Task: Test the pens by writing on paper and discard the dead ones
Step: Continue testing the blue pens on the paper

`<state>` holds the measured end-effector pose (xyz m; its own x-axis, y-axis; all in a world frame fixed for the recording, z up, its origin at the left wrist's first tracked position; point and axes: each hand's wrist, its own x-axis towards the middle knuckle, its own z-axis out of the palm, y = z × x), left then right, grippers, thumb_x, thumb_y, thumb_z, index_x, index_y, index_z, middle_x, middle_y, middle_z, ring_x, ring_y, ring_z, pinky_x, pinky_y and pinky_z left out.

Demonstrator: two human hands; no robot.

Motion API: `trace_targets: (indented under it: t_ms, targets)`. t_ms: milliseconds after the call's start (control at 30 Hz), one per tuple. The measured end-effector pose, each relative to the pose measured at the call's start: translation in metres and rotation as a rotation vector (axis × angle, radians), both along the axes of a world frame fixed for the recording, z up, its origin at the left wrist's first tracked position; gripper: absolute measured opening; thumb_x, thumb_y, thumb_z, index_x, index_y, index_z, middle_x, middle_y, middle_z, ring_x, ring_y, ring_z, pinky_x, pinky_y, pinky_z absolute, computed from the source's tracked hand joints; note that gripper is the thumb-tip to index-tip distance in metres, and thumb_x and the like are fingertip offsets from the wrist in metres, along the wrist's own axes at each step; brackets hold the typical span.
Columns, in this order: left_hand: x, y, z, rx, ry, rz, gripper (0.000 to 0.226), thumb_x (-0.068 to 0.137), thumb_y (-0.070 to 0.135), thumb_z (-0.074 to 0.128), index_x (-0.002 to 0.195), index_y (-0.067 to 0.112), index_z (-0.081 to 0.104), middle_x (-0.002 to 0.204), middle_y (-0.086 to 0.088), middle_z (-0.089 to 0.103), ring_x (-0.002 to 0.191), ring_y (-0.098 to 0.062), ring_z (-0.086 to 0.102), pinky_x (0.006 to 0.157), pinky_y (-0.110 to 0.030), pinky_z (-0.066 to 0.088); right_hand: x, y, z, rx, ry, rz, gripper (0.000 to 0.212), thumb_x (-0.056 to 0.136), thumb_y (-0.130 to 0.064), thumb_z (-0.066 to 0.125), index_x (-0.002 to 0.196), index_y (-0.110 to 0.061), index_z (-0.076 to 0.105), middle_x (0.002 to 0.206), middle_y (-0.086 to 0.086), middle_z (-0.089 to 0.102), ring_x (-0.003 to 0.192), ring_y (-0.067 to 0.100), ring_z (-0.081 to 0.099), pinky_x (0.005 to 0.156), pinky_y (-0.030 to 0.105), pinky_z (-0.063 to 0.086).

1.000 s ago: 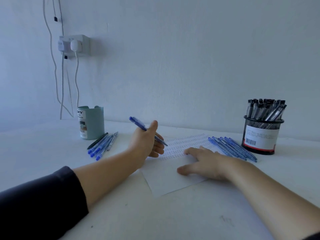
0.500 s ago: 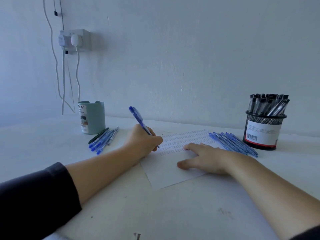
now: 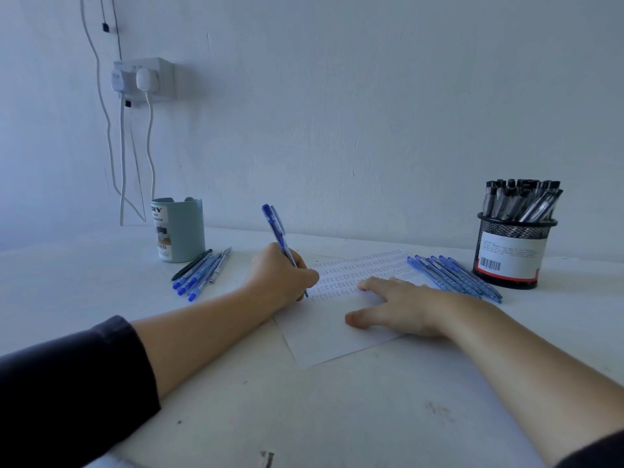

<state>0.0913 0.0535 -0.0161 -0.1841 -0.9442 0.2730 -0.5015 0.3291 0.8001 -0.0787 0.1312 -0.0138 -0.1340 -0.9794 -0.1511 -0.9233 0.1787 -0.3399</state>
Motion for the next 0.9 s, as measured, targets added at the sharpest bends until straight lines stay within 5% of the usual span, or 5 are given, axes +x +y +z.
trace_targets:
  t_ms: [400, 900]
  targets:
    - [-0.0005, 0.0007, -0.0003, -0.014, 0.008, -0.009, 0.010, 0.073, 0.008, 0.063, 0.064, 0.005, 0.061, 0.050, -0.004, 0.057, 0.030, -0.001, 0.040, 0.036, -0.010, 0.033, -0.0006, -0.0004, 0.0004, 0.002, 0.000, 0.004, 0.082, 0.077, -0.069, 0.053, 0.147, -0.045, 0.019, 0.161, 0.002, 0.003, 0.148, 0.022, 0.002, 0.118, 0.045, 0.006]
    - [-0.0018, 0.0022, 0.0010, -0.017, -0.004, 0.004, 0.010, 0.073, 0.008, 0.064, 0.064, 0.005, 0.060, 0.052, -0.006, 0.057, 0.030, -0.001, 0.042, 0.038, -0.011, 0.035, -0.0003, 0.0003, 0.0007, -0.005, 0.008, 0.018, 0.079, 0.079, -0.068, 0.052, 0.147, -0.043, 0.020, 0.161, 0.001, 0.007, 0.148, 0.020, 0.004, 0.118, 0.044, 0.006]
